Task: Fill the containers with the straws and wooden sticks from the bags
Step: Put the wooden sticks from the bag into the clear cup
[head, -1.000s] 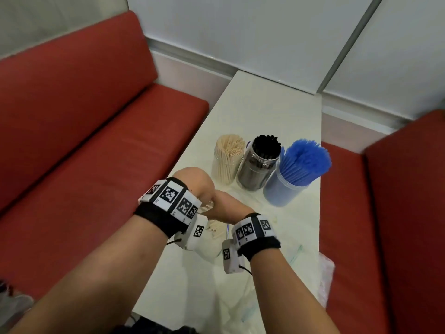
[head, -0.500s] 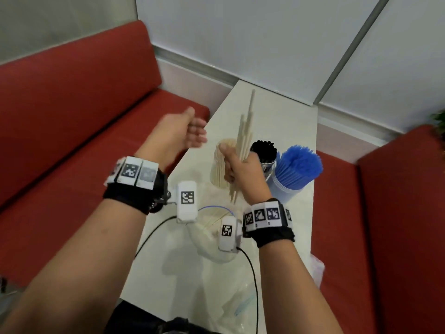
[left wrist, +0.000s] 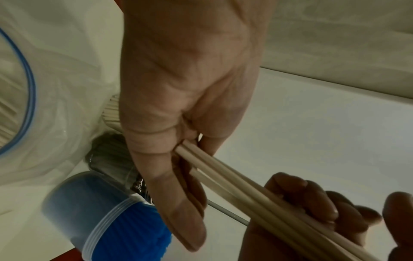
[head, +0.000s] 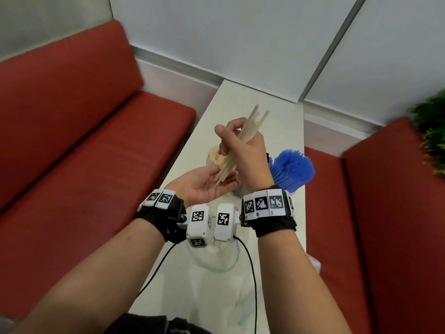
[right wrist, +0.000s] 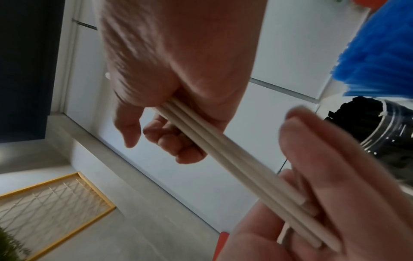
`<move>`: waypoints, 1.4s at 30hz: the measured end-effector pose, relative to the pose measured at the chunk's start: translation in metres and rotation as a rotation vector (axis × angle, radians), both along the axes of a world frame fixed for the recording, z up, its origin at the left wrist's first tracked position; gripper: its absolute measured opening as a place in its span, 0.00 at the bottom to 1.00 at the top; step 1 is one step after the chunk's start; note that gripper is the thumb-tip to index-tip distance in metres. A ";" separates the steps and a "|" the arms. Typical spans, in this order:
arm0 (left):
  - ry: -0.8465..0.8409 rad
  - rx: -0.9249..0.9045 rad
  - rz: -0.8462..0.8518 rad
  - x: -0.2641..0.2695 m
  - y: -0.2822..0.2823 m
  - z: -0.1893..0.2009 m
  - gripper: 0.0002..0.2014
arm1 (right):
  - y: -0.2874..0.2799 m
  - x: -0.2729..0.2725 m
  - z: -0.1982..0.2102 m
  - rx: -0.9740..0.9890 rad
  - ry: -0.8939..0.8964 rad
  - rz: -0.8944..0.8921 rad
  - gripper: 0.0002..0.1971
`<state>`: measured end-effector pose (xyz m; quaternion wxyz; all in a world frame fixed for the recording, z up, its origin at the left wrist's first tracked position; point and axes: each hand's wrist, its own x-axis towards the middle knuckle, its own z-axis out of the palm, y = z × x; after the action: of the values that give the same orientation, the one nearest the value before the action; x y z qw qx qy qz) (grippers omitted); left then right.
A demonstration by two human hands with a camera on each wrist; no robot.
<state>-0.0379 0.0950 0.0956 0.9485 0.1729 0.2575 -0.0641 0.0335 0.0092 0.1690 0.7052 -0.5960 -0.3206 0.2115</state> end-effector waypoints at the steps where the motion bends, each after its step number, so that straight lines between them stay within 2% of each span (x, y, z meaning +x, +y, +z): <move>1: 0.006 0.004 0.006 0.002 0.003 -0.001 0.16 | 0.002 0.002 -0.001 0.001 0.010 -0.008 0.13; 7: -0.016 -0.002 0.033 0.009 0.014 -0.010 0.19 | 0.012 0.007 -0.014 -0.010 0.086 -0.002 0.18; 10: -0.008 0.074 -0.022 0.014 0.013 -0.013 0.14 | 0.014 0.009 -0.024 -0.097 0.081 -0.010 0.22; 13: 0.031 0.117 -0.066 0.020 0.016 -0.021 0.18 | 0.012 0.017 -0.036 -0.239 0.011 -0.021 0.24; 15: 0.054 0.146 -0.079 0.023 0.018 -0.028 0.15 | 0.010 0.023 -0.041 -0.303 -0.027 0.009 0.23; 19: 0.130 0.349 -0.107 0.024 0.026 -0.049 0.16 | 0.003 0.041 -0.035 -0.416 -0.078 0.161 0.16; 22: 0.150 0.381 -0.092 0.025 0.034 -0.059 0.15 | -0.001 0.061 -0.024 -0.615 -0.167 0.218 0.11; 26: 0.205 0.466 -0.081 0.028 0.046 -0.065 0.18 | 0.005 0.083 -0.015 -0.603 -0.226 0.150 0.09; 27: 0.218 0.531 -0.119 0.026 0.049 -0.064 0.17 | 0.008 0.088 -0.014 -0.575 -0.248 0.101 0.09; 29: 0.203 0.677 -0.303 0.021 0.055 -0.057 0.13 | 0.016 0.097 -0.017 -0.539 -0.285 -0.003 0.09; 33: 0.042 0.780 -0.872 0.020 0.048 -0.041 0.16 | 0.035 0.104 -0.037 -0.577 -0.319 -0.108 0.08; 35: 0.029 0.860 -1.106 0.025 0.036 -0.042 0.15 | 0.041 0.104 -0.050 -0.642 -0.356 -0.105 0.08; 39: 0.113 1.127 -1.347 0.031 0.011 -0.065 0.17 | 0.051 0.106 -0.074 -0.703 -0.383 -0.103 0.08; 42: 0.181 1.443 -1.497 0.030 -0.003 -0.085 0.19 | 0.063 0.105 -0.090 -0.801 -0.400 -0.059 0.09</move>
<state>-0.0075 0.0924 0.0110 0.3149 0.8085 0.1318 -0.4793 0.1383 0.0720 0.0785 0.3487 -0.8602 -0.3260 0.1793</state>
